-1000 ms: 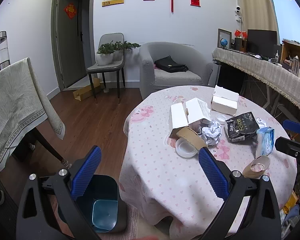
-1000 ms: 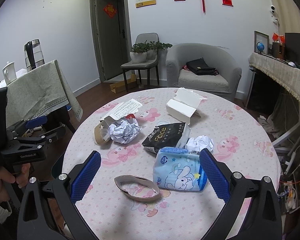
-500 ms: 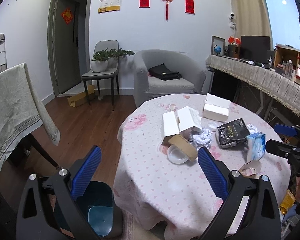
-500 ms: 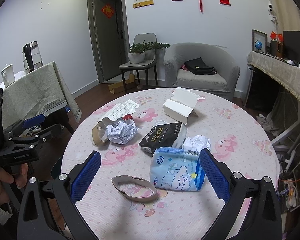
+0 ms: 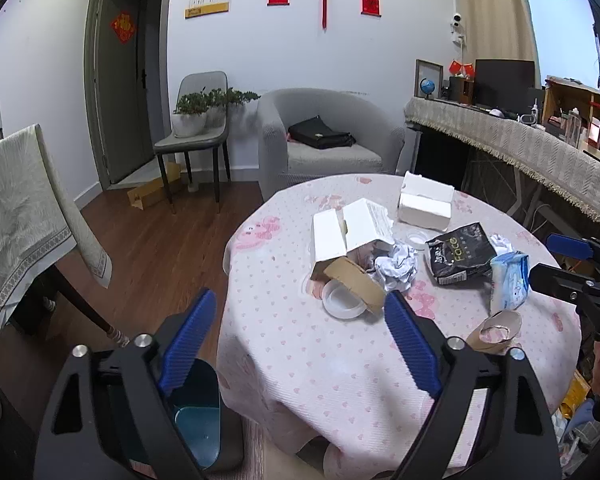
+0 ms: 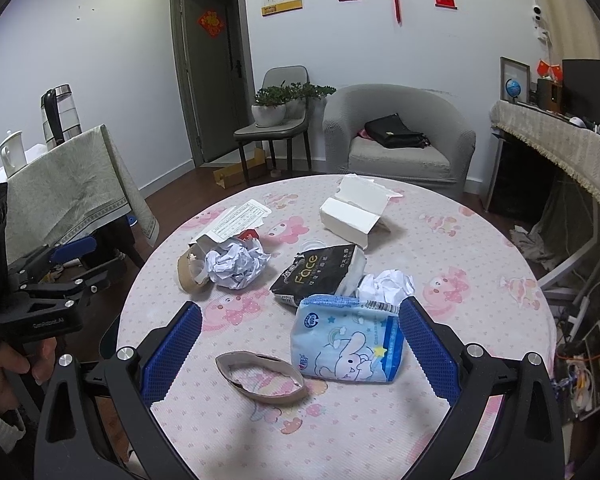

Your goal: Collect trash

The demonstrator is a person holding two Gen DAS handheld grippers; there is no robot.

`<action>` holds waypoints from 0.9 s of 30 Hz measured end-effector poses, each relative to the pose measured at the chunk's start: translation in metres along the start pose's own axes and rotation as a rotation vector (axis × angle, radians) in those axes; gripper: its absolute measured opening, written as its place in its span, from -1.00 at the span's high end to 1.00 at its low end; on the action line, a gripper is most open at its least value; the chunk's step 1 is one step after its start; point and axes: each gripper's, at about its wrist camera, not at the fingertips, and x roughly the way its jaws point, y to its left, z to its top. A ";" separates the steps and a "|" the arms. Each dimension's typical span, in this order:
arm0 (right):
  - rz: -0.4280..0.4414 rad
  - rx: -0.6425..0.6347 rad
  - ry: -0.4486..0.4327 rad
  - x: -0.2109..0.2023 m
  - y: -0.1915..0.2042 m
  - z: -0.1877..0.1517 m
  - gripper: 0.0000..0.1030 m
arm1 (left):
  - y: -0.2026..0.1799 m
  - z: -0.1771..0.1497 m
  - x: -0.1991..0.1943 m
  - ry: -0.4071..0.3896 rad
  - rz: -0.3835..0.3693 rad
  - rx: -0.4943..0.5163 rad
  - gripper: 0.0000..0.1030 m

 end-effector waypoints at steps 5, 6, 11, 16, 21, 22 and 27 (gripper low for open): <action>-0.030 0.027 0.045 0.009 -0.007 -0.002 -0.93 | 0.002 0.001 0.003 0.005 -0.005 -0.041 -0.64; -0.038 0.040 0.056 0.012 -0.010 -0.004 -0.93 | 0.002 0.002 0.004 0.011 -0.018 -0.044 -0.64; -0.042 0.093 0.085 0.021 -0.016 -0.005 -0.93 | -0.002 0.004 0.010 0.018 -0.028 -0.042 -0.63; -0.053 0.098 0.101 0.028 -0.014 -0.006 -0.93 | -0.006 0.006 0.021 0.058 -0.085 -0.060 -0.42; -0.059 0.094 0.125 0.038 -0.016 -0.007 -0.93 | -0.013 0.009 0.039 0.100 -0.129 -0.094 -0.02; -0.062 0.092 0.130 0.040 -0.016 -0.007 -0.93 | -0.014 0.011 0.043 0.108 -0.140 -0.103 0.00; -0.068 0.092 0.142 0.047 -0.020 -0.003 -0.93 | -0.019 0.014 0.055 0.119 -0.165 -0.114 0.20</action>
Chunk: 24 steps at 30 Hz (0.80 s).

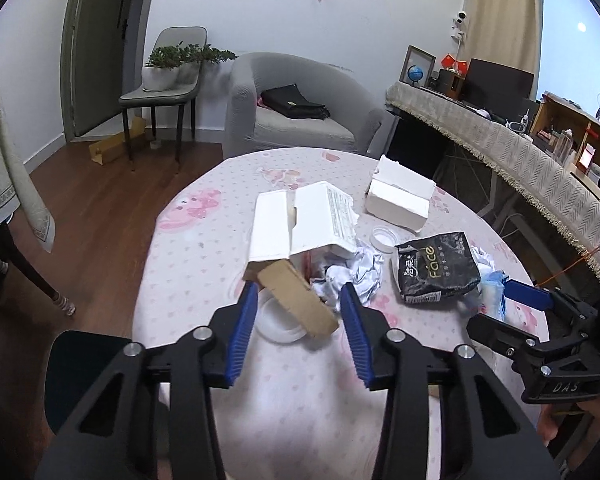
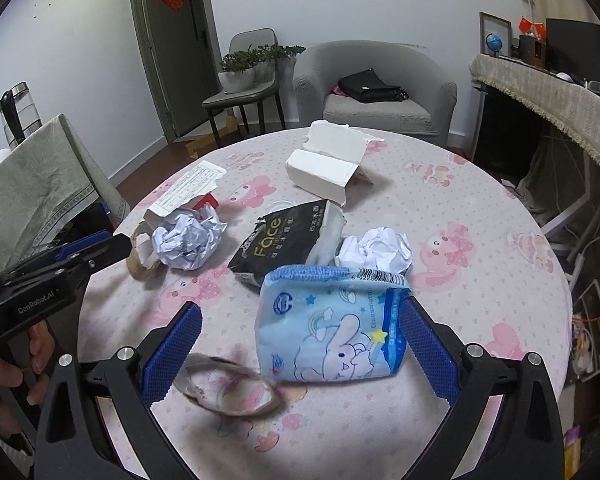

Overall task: Collect trash
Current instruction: 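Grasp the brown tape core with the left tool while the right tool grasps the blue tissue pack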

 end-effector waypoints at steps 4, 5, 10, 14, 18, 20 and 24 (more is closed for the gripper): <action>-0.017 0.000 0.006 0.001 -0.005 0.000 -0.93 | 0.002 0.003 0.008 0.031 -0.016 -0.042 0.28; -0.022 0.002 0.007 0.002 -0.007 0.001 -0.93 | 0.003 0.003 0.010 0.040 -0.020 -0.055 0.28; -0.031 0.019 0.018 0.006 -0.015 0.000 -0.93 | 0.004 0.005 0.015 0.053 -0.012 -0.071 0.29; -0.006 0.065 0.025 0.010 -0.022 -0.001 -0.93 | 0.005 0.005 0.018 0.064 -0.003 -0.090 0.31; 0.012 0.101 0.021 0.011 -0.029 -0.001 -0.93 | 0.012 0.004 0.022 0.090 0.005 -0.111 0.46; -0.004 0.080 0.018 0.008 -0.029 -0.001 -0.93 | 0.012 0.005 0.021 0.089 -0.001 -0.112 0.46; -0.006 0.088 0.020 0.002 -0.034 -0.002 -0.90 | 0.007 0.005 0.020 0.079 -0.015 -0.086 0.46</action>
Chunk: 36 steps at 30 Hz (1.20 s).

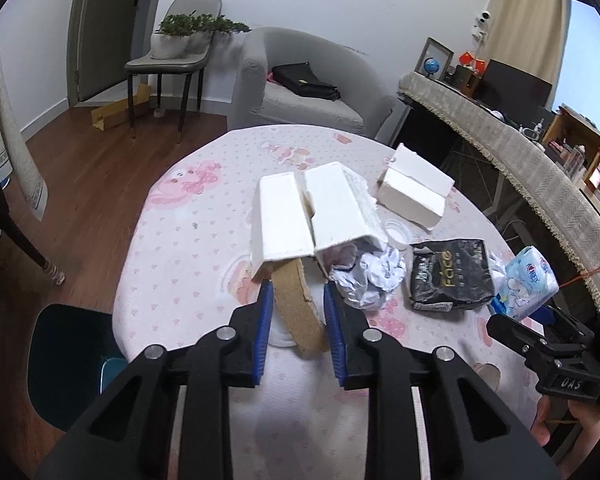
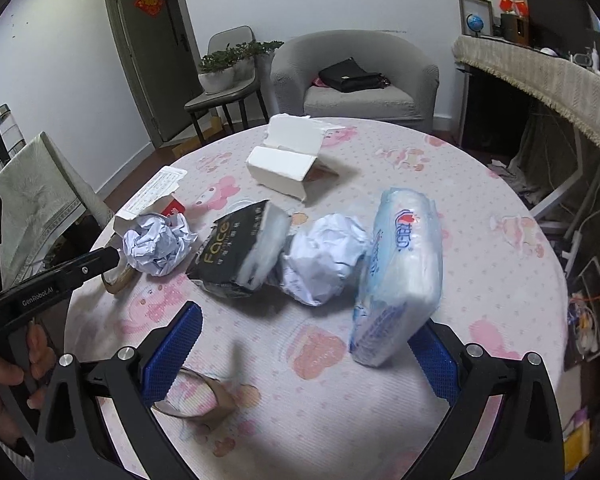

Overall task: Collect trash
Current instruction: 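Grasp the brown tape core with the left tool while the right tool grasps the blue tissue pack, then carry the tape core and tissue pack over the teal bin with both tools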

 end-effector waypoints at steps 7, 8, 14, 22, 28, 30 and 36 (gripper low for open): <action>-0.052 0.018 0.008 -0.004 -0.014 0.000 0.10 | -0.015 -0.002 0.001 -0.023 0.005 0.078 0.53; -0.058 0.016 0.006 -0.004 -0.015 0.000 0.16 | -0.015 -0.002 0.001 -0.024 0.005 0.080 0.54; -0.084 -0.006 -0.007 -0.011 -0.015 0.003 0.78 | -0.012 -0.002 0.001 -0.022 -0.002 0.081 0.60; -0.092 -0.015 -0.095 -0.036 -0.007 0.016 0.81 | -0.017 -0.004 -0.013 -0.060 -0.033 0.104 0.60; -0.095 -0.030 -0.143 -0.046 -0.001 0.022 0.81 | -0.013 -0.005 -0.025 -0.074 -0.068 0.107 0.61; -0.093 -0.041 -0.155 -0.050 0.002 0.024 0.81 | -0.014 -0.004 -0.028 -0.075 -0.080 0.109 0.61; -0.051 -0.065 -0.171 -0.054 0.012 0.030 0.81 | -0.011 -0.002 -0.035 -0.109 -0.069 0.121 0.61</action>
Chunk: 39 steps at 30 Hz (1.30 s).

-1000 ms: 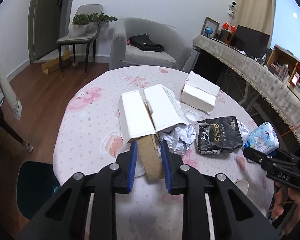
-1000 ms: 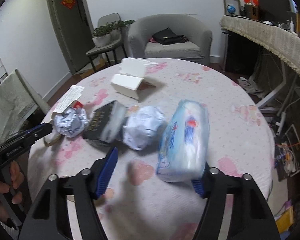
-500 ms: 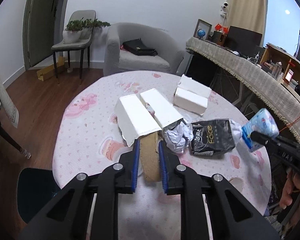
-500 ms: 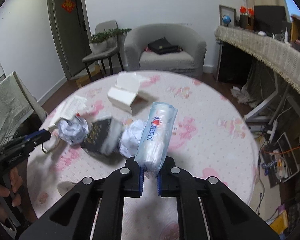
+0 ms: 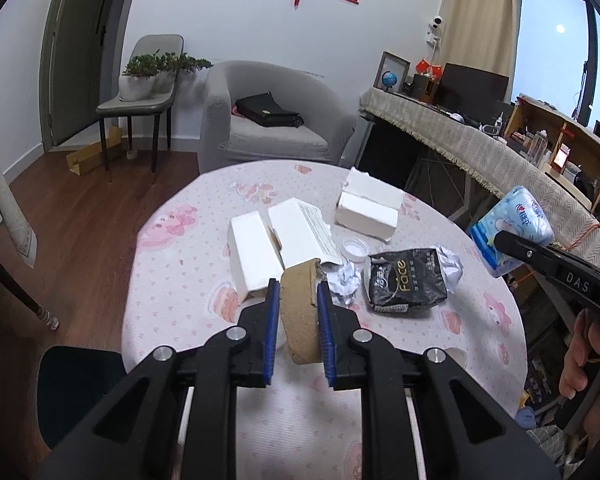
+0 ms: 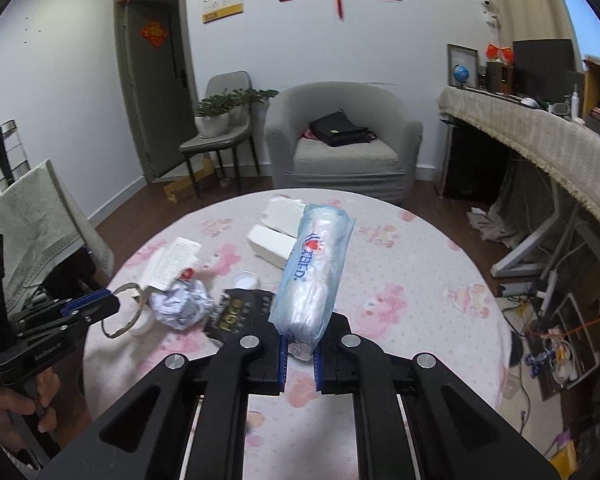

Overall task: Collect trash
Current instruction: 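Carry the tape core and tissue pack over the teal bin with both tools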

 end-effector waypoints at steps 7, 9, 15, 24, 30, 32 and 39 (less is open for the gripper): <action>0.074 -0.004 0.005 0.012 0.021 0.009 0.81 | 0.018 0.006 -0.007 -0.029 0.047 -0.001 0.61; 0.092 -0.010 0.007 0.016 0.030 0.011 0.81 | 0.025 0.006 -0.010 -0.032 0.062 0.002 0.61; 0.149 -0.034 0.032 0.030 0.060 0.012 0.81 | 0.055 0.004 -0.016 -0.032 0.127 0.007 0.61; 0.237 -0.096 0.032 0.041 0.117 0.018 0.81 | 0.108 -0.004 -0.031 -0.017 0.208 -0.016 0.61; 0.287 -0.132 0.034 0.047 0.153 0.023 0.81 | 0.143 -0.017 -0.031 0.030 0.258 -0.025 0.61; 0.307 -0.142 0.036 0.050 0.165 0.024 0.81 | 0.153 -0.023 -0.031 0.048 0.269 -0.028 0.61; 0.374 -0.180 0.074 0.067 0.212 0.020 0.81 | 0.181 -0.045 -0.022 0.133 0.309 -0.045 0.61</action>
